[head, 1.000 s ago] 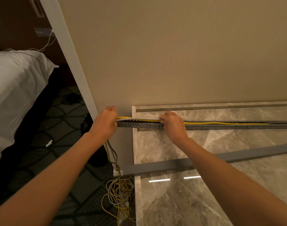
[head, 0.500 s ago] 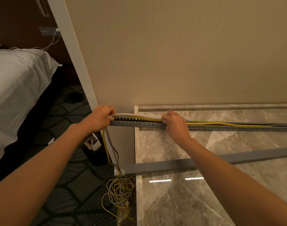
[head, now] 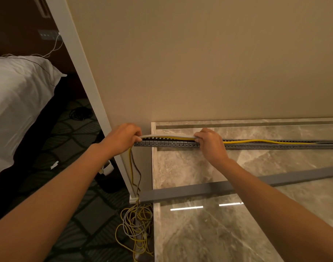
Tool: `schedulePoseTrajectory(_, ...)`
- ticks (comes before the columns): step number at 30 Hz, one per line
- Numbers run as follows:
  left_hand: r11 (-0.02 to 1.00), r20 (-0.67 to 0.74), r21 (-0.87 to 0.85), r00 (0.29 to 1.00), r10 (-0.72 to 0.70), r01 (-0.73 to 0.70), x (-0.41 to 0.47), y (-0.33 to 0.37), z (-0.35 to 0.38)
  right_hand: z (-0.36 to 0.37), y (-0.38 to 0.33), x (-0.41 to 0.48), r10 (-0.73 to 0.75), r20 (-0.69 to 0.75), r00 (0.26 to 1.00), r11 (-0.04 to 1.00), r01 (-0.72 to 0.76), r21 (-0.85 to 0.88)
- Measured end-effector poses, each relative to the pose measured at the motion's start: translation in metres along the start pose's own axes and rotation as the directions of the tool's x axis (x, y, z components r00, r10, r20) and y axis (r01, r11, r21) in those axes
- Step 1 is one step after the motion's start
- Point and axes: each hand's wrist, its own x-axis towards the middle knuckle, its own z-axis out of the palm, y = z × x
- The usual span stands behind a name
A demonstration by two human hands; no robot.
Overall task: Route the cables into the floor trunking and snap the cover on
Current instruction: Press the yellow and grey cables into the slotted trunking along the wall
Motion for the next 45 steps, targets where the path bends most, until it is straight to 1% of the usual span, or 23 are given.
schedulePoseTrajectory(2,0.999,-0.04,-0.026,0.999,-0.025,0.024,-0.002,0.001,0.002,-0.001,-0.001,0.001,0.002,0.003,1.0,1.0,-0.002,0.028)
schedulePoseTrajectory(7,0.999,-0.093,0.022,0.995,0.028,-0.026,-0.005,-0.001,0.007,-0.001,-0.001,-0.001,0.005,0.016,1.0,0.998,-0.006,0.068)
schedulePoseTrajectory(12,0.983,-0.051,0.18,0.998,0.033,-0.024,-0.002,0.006,0.008,-0.001,-0.001,0.0,0.021,0.065,0.998,0.994,-0.028,0.104)
schedulePoseTrajectory(14,0.974,-0.071,0.227,0.997,0.033,-0.016,-0.001,0.011,0.008,-0.001,-0.001,0.0,0.025,0.078,0.997,0.993,-0.034,0.115)
schedulePoseTrajectory(18,0.989,-0.192,0.143,0.979,0.074,-0.047,-0.004,0.012,0.016,0.001,-0.001,-0.001,0.031,0.083,0.996,0.992,-0.041,0.123)
schedulePoseTrajectory(20,0.983,-0.219,0.168,0.97,0.107,-0.071,-0.005,0.011,0.019,0.002,-0.001,-0.001,0.036,0.073,0.997,0.99,-0.045,0.134)
schedulePoseTrajectory(22,0.971,-0.193,0.23,0.975,0.114,-0.068,-0.003,0.011,0.02,0.002,-0.001,-0.003,0.032,0.058,0.998,0.989,-0.041,0.144)
schedulePoseTrajectory(25,0.957,-0.109,0.289,0.992,0.064,-0.03,0.0,0.016,0.016,0.001,0.0,-0.007,0.012,0.038,0.999,0.99,-0.017,0.143)
schedulePoseTrajectory(29,0.928,-0.032,0.372,0.999,-0.001,0.013,0.006,0.032,0.007,-0.003,0.0,-0.006,0.081,0.043,0.996,0.975,-0.088,0.205)
schedulePoseTrajectory(31,0.92,-0.017,0.391,0.999,-0.03,0.034,0.008,0.038,0.005,-0.004,0.002,-0.005,0.066,0.033,0.997,0.977,-0.071,0.199)
schedulePoseTrajectory(33,0.935,-0.017,0.349,0.998,-0.062,0.064,0.009,0.041,0.005,-0.005,0.005,-0.005,0.032,-0.002,0.999,0.986,-0.031,0.163)
schedulePoseTrajectory(36,0.975,-0.058,0.19,0.993,-0.101,0.111,0.007,0.043,0.007,0.001,0.007,-0.005,0.004,-0.047,0.999,0.998,-0.001,0.068)
schedulePoseTrajectory(38,0.983,-0.084,0.161,0.993,-0.08,0.092,0.005,0.045,0.009,0.005,0.007,-0.006,0.003,-0.066,0.998,0.999,0.001,0.053)
schedulePoseTrajectory(40,0.982,-0.091,0.18,0.995,-0.037,0.053,0.004,0.05,0.013,0.006,0.009,-0.005,-0.005,-0.085,0.996,0.998,0.01,0.063)
schedulePoseTrajectory(45,0.943,-0.076,0.331,0.996,0.049,-0.021,-0.001,0.067,0.025,0.0,0.013,-0.011,-0.055,-0.131,0.99,0.996,0.064,0.066)
